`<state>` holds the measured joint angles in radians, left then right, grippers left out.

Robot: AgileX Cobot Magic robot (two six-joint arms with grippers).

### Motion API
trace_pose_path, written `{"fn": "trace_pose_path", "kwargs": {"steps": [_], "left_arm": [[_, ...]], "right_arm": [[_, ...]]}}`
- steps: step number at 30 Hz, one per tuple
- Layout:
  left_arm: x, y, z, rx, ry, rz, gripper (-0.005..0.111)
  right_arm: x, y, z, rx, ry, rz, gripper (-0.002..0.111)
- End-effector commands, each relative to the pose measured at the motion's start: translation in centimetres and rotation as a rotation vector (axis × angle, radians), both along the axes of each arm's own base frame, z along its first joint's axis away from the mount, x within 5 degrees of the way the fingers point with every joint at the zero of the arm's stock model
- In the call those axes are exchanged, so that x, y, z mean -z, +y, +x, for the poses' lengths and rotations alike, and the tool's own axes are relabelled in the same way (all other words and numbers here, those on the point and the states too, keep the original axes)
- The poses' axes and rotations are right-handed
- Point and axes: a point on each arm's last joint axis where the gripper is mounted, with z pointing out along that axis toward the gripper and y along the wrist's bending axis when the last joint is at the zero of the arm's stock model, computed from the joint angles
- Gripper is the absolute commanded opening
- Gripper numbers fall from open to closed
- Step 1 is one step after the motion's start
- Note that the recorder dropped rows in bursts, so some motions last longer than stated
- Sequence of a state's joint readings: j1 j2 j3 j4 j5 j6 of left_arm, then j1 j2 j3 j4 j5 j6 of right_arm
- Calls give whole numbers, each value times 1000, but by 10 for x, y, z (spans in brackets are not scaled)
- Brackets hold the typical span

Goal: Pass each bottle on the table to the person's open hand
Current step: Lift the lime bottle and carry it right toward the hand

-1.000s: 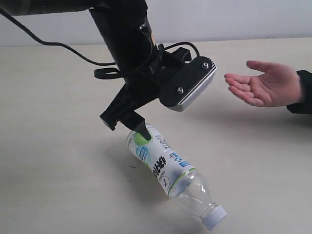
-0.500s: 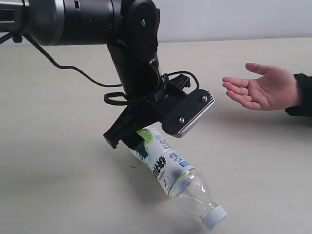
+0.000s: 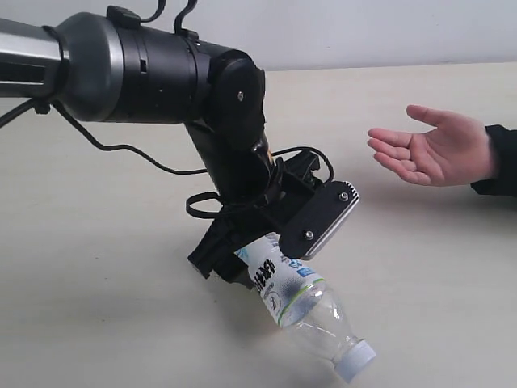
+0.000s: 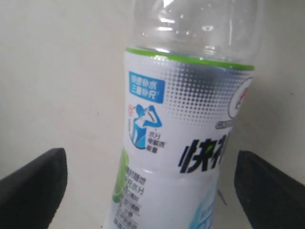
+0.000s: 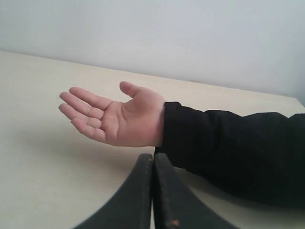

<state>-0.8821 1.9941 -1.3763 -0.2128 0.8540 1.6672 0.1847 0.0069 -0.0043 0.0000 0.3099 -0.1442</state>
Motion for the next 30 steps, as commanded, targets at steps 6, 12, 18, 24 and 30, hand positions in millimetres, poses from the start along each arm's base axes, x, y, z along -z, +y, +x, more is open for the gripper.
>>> {"fn": "trace_pose_path", "kwargs": {"steps": [6,12,18,24,30], "left_arm": [[27,-2,0,5,44,56,90],[27,-2,1,6,26,49,90],[27,-2,1,7,25,50,70],[27,-2,1,-16,34,53,30],[16,-1,1,-174,51,31,0]], "right_arm": [[0,0,0,-2,-14,3,0],[0,0,0,-2,-13,3,0],[0,0,0,-2,-13,3,0],[0,0,0,-2,-13,3,0],[0,0,0,-2,-13,3,0]]}}
